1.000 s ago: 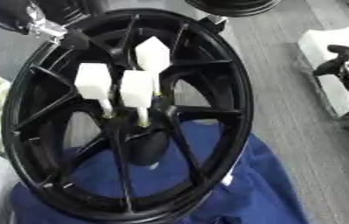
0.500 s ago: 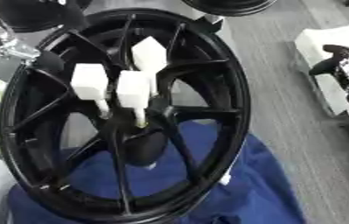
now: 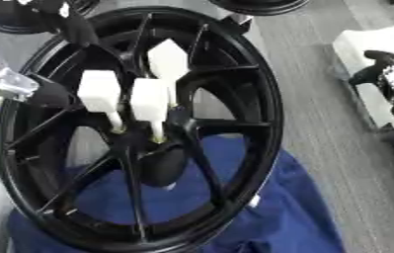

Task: Pull the pin out of the wheel hub.

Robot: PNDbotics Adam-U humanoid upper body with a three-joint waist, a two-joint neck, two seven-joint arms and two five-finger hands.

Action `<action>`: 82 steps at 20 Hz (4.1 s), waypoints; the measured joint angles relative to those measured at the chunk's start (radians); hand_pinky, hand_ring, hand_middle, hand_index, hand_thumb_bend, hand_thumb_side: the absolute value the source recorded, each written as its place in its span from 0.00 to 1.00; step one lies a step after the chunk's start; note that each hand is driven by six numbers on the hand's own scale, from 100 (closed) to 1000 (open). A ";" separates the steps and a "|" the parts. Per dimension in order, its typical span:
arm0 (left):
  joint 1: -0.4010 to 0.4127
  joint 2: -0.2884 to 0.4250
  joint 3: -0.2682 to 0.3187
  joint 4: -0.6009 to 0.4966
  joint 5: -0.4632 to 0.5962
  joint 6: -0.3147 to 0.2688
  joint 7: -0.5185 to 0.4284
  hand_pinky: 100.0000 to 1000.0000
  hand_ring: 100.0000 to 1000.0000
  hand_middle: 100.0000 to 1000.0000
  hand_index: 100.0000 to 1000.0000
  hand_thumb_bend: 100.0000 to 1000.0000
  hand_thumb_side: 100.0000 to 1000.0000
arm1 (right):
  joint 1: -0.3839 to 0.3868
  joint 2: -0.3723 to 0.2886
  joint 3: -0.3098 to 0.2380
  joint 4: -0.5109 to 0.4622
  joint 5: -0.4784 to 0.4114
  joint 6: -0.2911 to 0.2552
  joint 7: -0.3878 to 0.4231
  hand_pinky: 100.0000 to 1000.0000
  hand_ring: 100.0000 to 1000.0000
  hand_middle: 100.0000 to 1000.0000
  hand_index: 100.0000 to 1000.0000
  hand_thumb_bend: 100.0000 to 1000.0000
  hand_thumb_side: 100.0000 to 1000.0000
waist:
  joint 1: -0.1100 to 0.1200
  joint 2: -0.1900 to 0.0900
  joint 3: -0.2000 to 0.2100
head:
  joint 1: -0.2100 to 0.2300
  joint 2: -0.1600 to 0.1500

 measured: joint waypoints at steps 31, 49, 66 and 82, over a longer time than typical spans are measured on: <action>-0.016 -0.090 -0.085 0.110 -0.136 0.030 0.010 0.77 0.75 0.70 0.82 0.41 0.46 | -0.008 0.019 0.000 0.010 0.017 0.008 0.014 1.00 0.66 0.54 0.84 0.00 0.68 | 0.004 0.019 -0.009 | 0.020 -0.001; -0.016 -0.117 -0.085 0.165 -0.192 -0.003 0.011 0.71 0.66 0.56 0.73 0.39 0.38 | -0.008 0.028 0.000 0.013 0.018 0.006 0.023 1.00 0.66 0.54 0.84 0.00 0.68 | 0.000 0.020 -0.012 | 0.027 -0.005; -0.016 -0.138 -0.086 0.202 -0.220 -0.012 0.064 0.62 0.52 0.36 0.52 0.19 0.18 | -0.007 0.036 -0.001 0.020 0.017 0.008 0.025 1.00 0.66 0.54 0.84 0.00 0.69 | -0.006 0.020 -0.010 | 0.028 -0.005; 0.039 -0.045 0.159 0.083 0.030 0.156 0.206 0.58 0.43 0.22 0.40 0.05 0.05 | 0.006 0.037 -0.010 0.025 0.017 0.005 0.022 1.00 0.67 0.54 0.84 0.00 0.68 | -0.006 0.021 0.001 | 0.007 -0.005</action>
